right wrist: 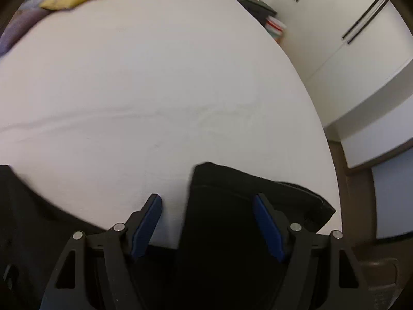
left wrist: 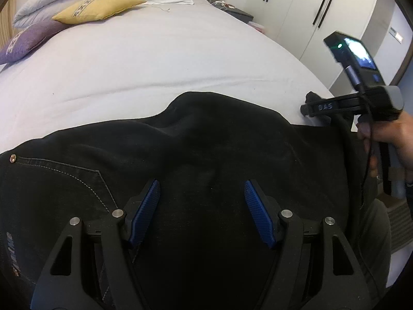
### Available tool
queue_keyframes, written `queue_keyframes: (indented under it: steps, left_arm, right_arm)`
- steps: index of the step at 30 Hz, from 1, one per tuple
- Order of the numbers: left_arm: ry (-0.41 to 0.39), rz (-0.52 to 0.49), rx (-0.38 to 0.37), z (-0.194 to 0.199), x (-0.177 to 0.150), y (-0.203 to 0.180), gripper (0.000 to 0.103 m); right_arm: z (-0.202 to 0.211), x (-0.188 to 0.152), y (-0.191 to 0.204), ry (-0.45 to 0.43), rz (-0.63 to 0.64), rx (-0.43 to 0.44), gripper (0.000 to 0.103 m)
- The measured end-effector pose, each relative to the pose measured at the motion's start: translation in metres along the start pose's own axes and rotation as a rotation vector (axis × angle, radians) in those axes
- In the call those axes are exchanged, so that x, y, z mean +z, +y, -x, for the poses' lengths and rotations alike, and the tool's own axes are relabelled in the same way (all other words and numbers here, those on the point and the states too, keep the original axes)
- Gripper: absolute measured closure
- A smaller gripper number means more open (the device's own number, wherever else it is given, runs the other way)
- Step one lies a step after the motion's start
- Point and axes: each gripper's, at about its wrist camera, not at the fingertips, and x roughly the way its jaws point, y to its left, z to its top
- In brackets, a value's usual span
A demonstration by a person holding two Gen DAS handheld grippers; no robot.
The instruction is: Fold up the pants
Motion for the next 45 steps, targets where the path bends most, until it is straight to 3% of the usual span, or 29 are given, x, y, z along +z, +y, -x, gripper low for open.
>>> queue_keyframes:
  steps: [1, 3, 5, 7, 8, 12, 18, 24, 28, 34, 40, 45]
  left_arm:
    - [0.000, 0.003, -0.001, 0.000, -0.002, 0.002, 0.036]
    - [-0.001, 0.008, 0.000, 0.000, -0.002, 0.003, 0.036]
    - [-0.002, 0.008, 0.002, 0.000, -0.001, 0.002, 0.036]
    - [0.001, 0.005, 0.005, -0.001, -0.003, 0.000, 0.036]
    - [0.001, 0.004, 0.007, -0.001, -0.003, -0.001, 0.036]
    - [0.003, -0.004, 0.016, -0.002, -0.006, -0.004, 0.036]
    - [0.007, -0.011, 0.038, -0.001, -0.009, -0.007, 0.035]
    - [0.010, -0.026, 0.064, -0.002, -0.010, -0.016, 0.031]
    - [0.011, -0.025, 0.080, -0.004, -0.010, -0.021, 0.029]
    - [0.023, -0.039, 0.103, -0.005, -0.012, -0.025, 0.029]
    - [0.024, -0.048, 0.124, -0.008, -0.015, -0.027, 0.028]
    - [0.017, -0.048, 0.131, -0.010, -0.016, -0.029, 0.026]
  right_arm:
    - [-0.003, 0.000, -0.001, 0.009, -0.003, -0.002, 0.028]
    - [-0.006, 0.000, 0.000, 0.013, 0.004, -0.013, 0.041]
    - [-0.006, 0.002, 0.005, 0.006, 0.036, -0.045, 0.072]
    - [-0.007, 0.000, 0.011, -0.004, 0.062, -0.078, 0.083]
    - [-0.005, -0.001, 0.013, -0.014, 0.074, -0.089, 0.094]
    - [0.004, -0.006, 0.003, -0.066, 0.062, -0.064, 0.095]
    - [0.044, -0.034, -0.057, -0.217, -0.104, 0.069, 0.095]
    - [0.079, -0.115, -0.149, -0.332, -0.389, 0.211, 0.095]
    - [0.061, -0.175, -0.216, -0.304, -0.604, 0.272, 0.095]
    - [0.021, -0.232, -0.261, -0.198, -0.868, 0.433, 0.095]
    - [0.032, -0.256, -0.253, -0.189, -0.926, 0.509, 0.095]
    - [0.023, -0.275, -0.265, -0.122, -0.980, 0.545, 0.095]
